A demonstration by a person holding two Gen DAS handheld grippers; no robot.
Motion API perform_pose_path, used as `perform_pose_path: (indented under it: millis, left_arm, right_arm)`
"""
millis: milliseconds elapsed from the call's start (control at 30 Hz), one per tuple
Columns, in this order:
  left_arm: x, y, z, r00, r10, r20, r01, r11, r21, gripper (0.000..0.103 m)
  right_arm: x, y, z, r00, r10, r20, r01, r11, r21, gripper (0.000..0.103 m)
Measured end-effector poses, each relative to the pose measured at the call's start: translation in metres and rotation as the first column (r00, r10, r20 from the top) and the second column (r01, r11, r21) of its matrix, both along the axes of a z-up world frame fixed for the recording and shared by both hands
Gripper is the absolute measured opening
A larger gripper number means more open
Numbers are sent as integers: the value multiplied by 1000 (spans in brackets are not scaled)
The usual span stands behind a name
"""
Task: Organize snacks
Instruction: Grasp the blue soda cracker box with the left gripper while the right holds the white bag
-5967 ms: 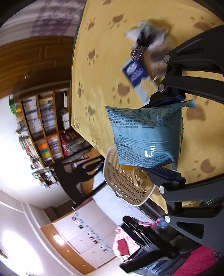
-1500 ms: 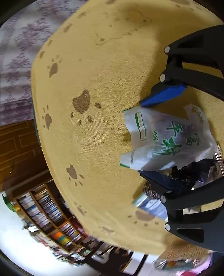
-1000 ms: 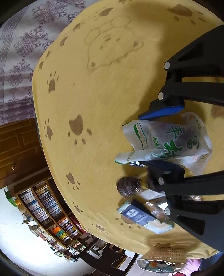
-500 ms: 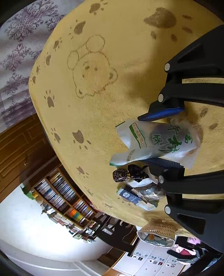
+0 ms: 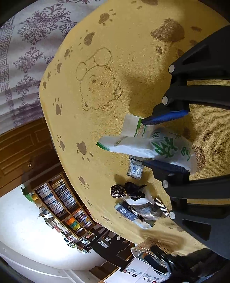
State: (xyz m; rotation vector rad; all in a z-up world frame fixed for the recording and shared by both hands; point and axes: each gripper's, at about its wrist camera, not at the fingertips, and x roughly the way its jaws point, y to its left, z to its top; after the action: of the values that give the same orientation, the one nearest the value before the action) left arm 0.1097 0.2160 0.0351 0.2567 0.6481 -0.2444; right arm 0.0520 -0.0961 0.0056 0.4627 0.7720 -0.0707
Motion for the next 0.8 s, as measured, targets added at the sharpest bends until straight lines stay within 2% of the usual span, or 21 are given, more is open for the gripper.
perform_pose_path:
  millis: [300, 567, 667, 767, 800]
  left_arm:
    - [52, -29, -32, 994, -36, -101, 41, 998, 42, 99]
    - [61, -57, -33, 990, -99, -96, 108, 991, 86, 99]
    - [67, -59, -32, 988, -105, -111, 114, 991, 76, 99]
    - [79, -55, -34, 981, -121, -153, 127, 991, 30, 99]
    - [83, -53, -36, 979, -118, -165, 123, 992, 23, 93]
  right_arm:
    - [0, 2, -5, 1000, 4, 0, -4, 1000, 1, 49]
    - [0, 2, -8, 1000, 4, 0, -4, 1000, 12, 50]
    - [0, 2, -8, 1000, 4, -1, -4, 1000, 12, 50]
    - [0, 2, -8, 1000, 3, -1, -3, 1000, 12, 51]
    - [0, 2, -8, 1000, 3, -1, -3, 1000, 11, 51]
